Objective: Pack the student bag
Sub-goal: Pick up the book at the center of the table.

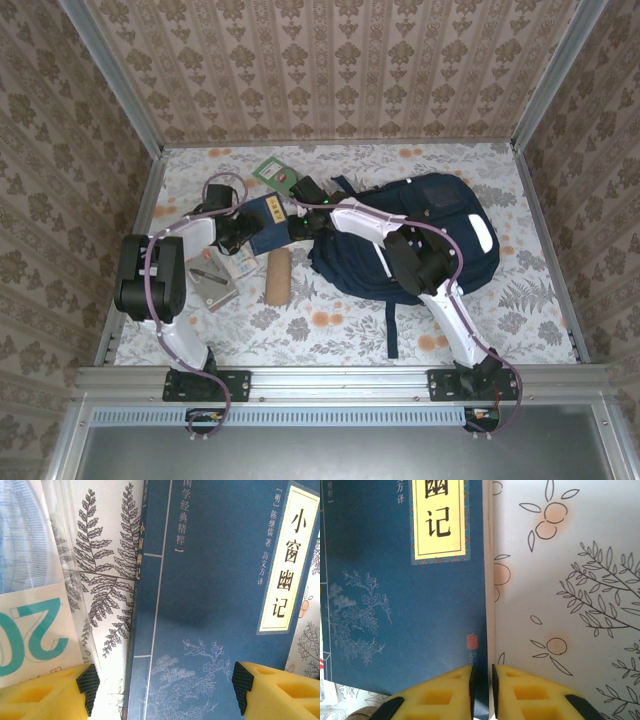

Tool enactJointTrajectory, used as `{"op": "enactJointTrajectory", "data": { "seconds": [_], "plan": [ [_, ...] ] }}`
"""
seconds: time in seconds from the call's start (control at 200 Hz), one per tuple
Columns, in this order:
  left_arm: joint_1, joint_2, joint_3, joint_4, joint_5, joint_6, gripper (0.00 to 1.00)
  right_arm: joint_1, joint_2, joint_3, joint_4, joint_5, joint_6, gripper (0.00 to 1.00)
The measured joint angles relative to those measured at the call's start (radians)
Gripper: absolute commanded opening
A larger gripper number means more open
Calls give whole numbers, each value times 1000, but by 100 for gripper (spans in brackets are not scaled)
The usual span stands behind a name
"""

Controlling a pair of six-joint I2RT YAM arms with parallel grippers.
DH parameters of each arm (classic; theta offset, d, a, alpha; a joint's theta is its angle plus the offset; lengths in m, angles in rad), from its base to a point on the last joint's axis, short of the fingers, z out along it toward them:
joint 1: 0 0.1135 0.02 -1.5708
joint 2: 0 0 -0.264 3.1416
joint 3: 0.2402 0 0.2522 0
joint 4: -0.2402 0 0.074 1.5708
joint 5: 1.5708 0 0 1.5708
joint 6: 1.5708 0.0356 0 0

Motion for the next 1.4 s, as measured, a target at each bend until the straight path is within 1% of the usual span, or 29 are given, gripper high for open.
{"op": "enactJointTrajectory", "data": {
  "seconds": [0.105, 0.275, 0.525, 0.76, 1.205, 1.4],
  "plan": [
    [-12, 0, 15, -12, 2, 6, 75, 0, 7, 51, -39, 4, -7, 30],
    [-36, 0, 40, -14, 7, 14, 75, -1, 23, 163, -71, 25, -27, 32],
    [-36, 34, 64, -22, -6, 24, 75, -10, 90, 286, -100, 34, -41, 32],
    [-36, 43, 73, -30, -14, 24, 75, -10, 164, 291, -138, 31, -48, 33],
    [-39, 87, 134, -68, -38, 24, 74, -10, 166, 297, -140, 17, -48, 30],
    [-37, 60, 98, -33, -36, 24, 74, -9, 166, 297, -139, 9, -48, 26]
  ]
}}
